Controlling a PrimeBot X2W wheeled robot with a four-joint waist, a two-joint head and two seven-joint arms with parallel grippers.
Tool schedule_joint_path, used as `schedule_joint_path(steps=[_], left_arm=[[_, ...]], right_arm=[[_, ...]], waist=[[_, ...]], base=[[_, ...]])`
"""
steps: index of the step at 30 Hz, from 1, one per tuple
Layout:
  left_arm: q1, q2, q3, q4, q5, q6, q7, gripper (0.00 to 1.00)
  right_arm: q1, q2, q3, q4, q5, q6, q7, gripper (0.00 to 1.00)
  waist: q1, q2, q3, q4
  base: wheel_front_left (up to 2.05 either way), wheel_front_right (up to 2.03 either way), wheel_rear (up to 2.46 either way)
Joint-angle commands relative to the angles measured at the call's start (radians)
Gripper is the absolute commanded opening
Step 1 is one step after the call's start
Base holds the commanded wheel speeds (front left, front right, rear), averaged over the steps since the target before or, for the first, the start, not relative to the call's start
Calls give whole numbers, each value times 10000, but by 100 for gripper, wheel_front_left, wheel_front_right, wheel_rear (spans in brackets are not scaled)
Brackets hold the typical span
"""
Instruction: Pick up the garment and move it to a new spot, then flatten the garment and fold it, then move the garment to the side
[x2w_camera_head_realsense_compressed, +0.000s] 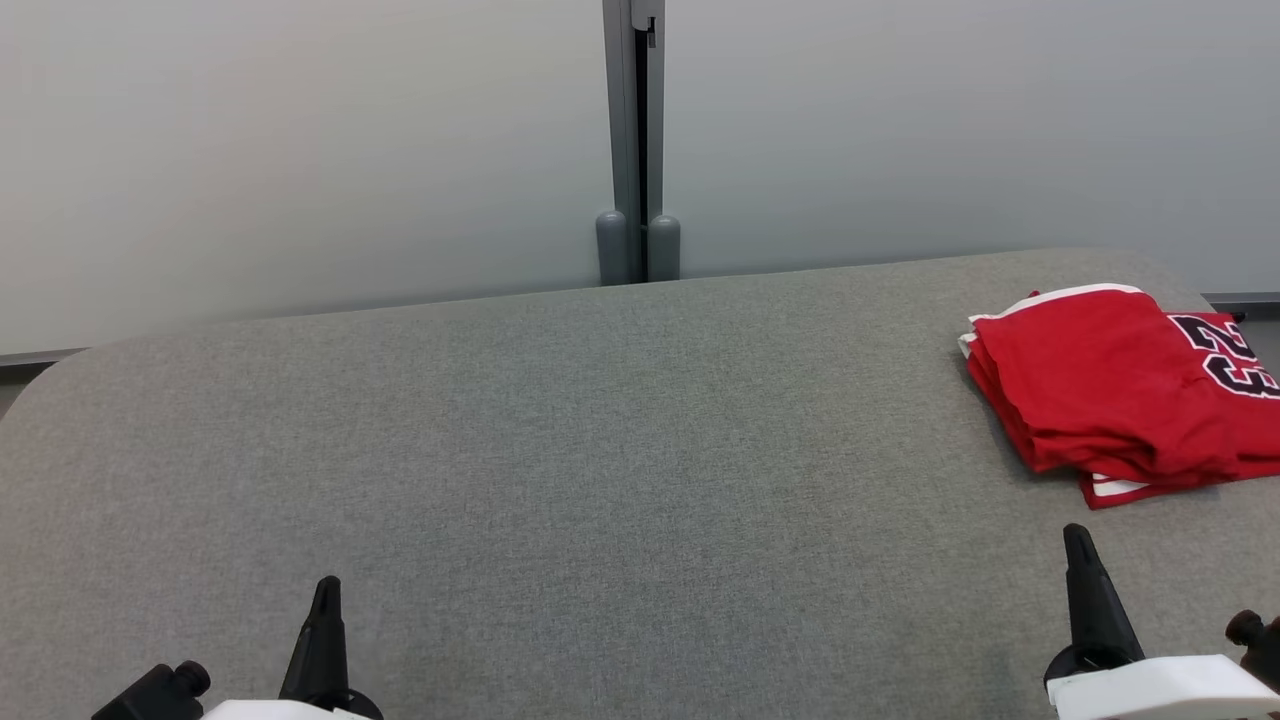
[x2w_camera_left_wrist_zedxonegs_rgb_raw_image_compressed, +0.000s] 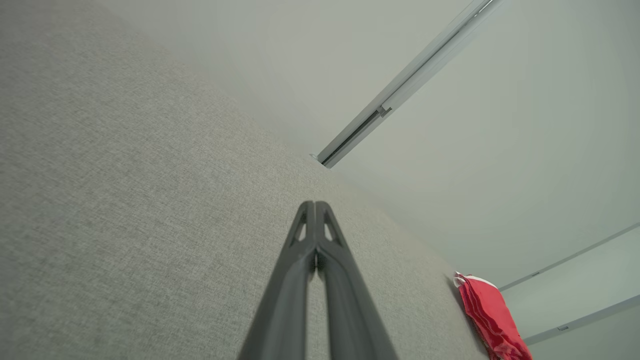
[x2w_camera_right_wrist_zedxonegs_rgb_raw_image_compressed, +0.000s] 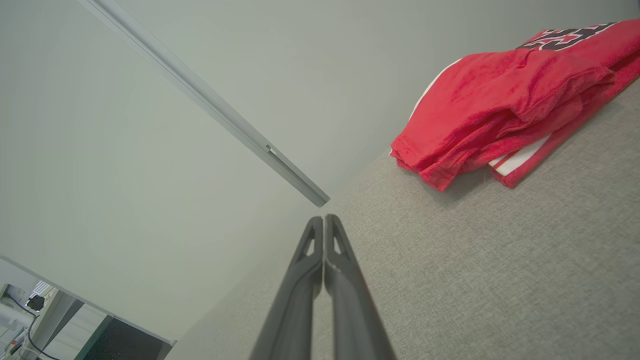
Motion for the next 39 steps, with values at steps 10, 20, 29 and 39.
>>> schedule_joint_path(steps=[10,20,29,39], left_arm=[[-676,97,298,71,-1639,-325,370,0],[-940,112,472,190,-2641,-501,629,0],[-1188,117,637,296,-3572,-661,865,0],[-1400,112,817,414,-4492,-828,1120,0]], right_arm=[[-484,-10,-319,-26,1632,1,420,0],[-656,17,-493,41,2633,1,687,0],[-808,51,-669,102,3543,1,928,0],[-969,90,-842,163,4474,1,1191,0]], waist=[[0,0,84,35],[0,0,148,60],[0,0,212,86],[0,0,282,115]], base=[[0,0,0],[0,0,0],[0,0,0],[0,0,0]])
